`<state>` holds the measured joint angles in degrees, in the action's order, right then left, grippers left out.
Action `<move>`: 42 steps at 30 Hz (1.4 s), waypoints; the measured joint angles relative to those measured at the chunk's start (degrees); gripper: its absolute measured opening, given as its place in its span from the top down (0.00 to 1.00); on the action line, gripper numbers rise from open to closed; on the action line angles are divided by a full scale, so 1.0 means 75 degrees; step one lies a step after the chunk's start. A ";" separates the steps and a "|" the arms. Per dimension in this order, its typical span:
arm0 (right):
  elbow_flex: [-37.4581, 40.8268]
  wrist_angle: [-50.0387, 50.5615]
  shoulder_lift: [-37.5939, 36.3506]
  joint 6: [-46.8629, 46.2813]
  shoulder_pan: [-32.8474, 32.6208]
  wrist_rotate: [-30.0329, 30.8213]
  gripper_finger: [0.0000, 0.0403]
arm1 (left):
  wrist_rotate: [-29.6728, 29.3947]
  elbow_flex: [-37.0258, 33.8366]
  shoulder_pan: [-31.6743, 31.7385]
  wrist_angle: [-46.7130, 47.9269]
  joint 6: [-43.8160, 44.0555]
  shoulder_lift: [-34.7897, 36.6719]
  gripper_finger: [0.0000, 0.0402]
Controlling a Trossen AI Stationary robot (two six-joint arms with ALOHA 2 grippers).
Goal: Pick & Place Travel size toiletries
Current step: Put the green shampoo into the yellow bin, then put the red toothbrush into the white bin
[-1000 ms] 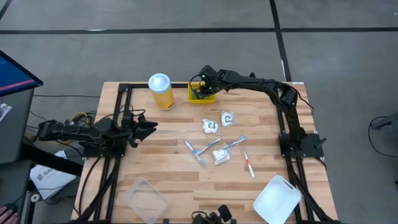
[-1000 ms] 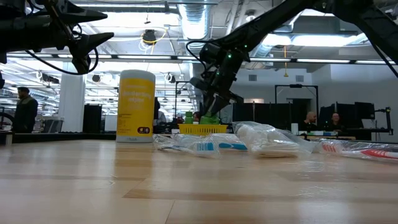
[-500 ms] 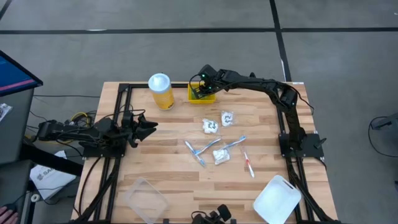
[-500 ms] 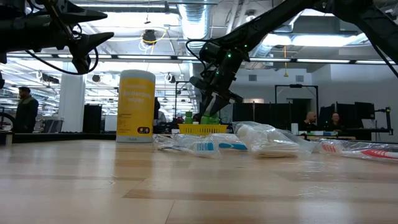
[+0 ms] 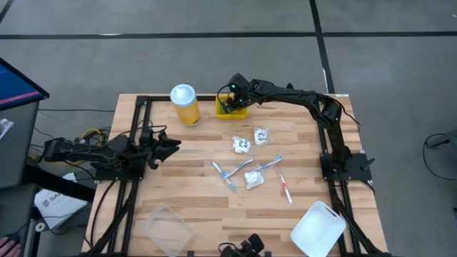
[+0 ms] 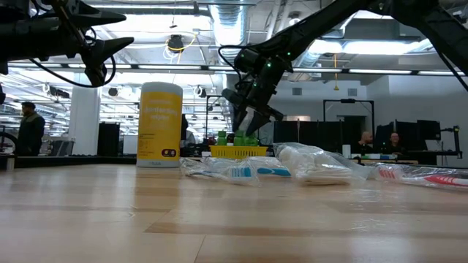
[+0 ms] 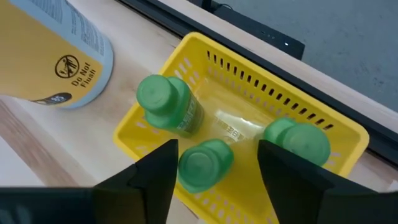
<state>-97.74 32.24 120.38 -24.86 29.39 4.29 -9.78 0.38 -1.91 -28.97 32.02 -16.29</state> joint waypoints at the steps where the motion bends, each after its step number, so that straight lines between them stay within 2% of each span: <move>1: -0.0002 -0.0023 -0.0001 0.0000 0.0000 -0.0003 0.47 | -0.0002 0.0000 0.0001 0.0000 0.0001 0.0002 0.57; 6: -0.0290 0.0126 -0.0003 0.0102 0.0000 -0.0031 0.46 | -0.0001 0.0000 0.0000 -0.0047 0.0000 0.0002 0.57; 12: -0.1614 0.1200 -0.0006 0.0778 0.0006 -0.0051 0.49 | 0.0000 0.0000 0.0000 -0.0076 0.0001 0.0001 0.57; 15: -0.2861 0.2608 -0.0006 0.1371 0.0012 -0.0054 0.49 | 0.0000 0.0000 0.0003 -0.0090 -0.0001 0.0003 0.57; 19: -0.4847 0.5406 -0.0023 0.2178 -0.0047 -0.0053 0.48 | 0.0000 0.0000 0.0003 -0.0093 0.0001 0.0003 0.57; 20: -0.5015 0.6011 -0.0112 0.2303 -0.0110 -0.0043 0.47 | 0.0000 0.0000 0.0003 -0.0093 -0.0001 0.0000 0.57; 24: -0.3696 0.7122 -0.1420 0.2314 -0.0529 -0.0216 0.44 | 0.0013 0.0000 0.0009 -0.0102 0.0000 0.0000 0.57; 27: -0.2358 0.7505 -0.2319 0.1748 -0.0933 -0.0216 0.44 | 0.0012 0.0000 0.0009 -0.0103 -0.0001 0.0000 0.57; 35: 0.2363 0.5167 -0.4839 -0.0923 -0.2752 -0.0223 0.44 | 0.0009 0.0000 0.0009 -0.0117 -0.0001 0.0000 0.57; 39: 0.4166 0.3822 -0.5474 -0.2626 -0.3733 -0.0315 0.44 | -0.0012 0.0000 0.0009 -0.0122 0.0000 0.0000 0.57; 42: 0.5012 0.3617 -0.5561 -0.3663 -0.4424 -0.0398 0.44 | -0.0012 0.0000 0.0009 -0.0137 0.0001 0.0003 0.57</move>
<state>-60.15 59.36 78.67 -52.33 -3.79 1.30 -9.87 0.38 -1.85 -30.00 32.03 -16.27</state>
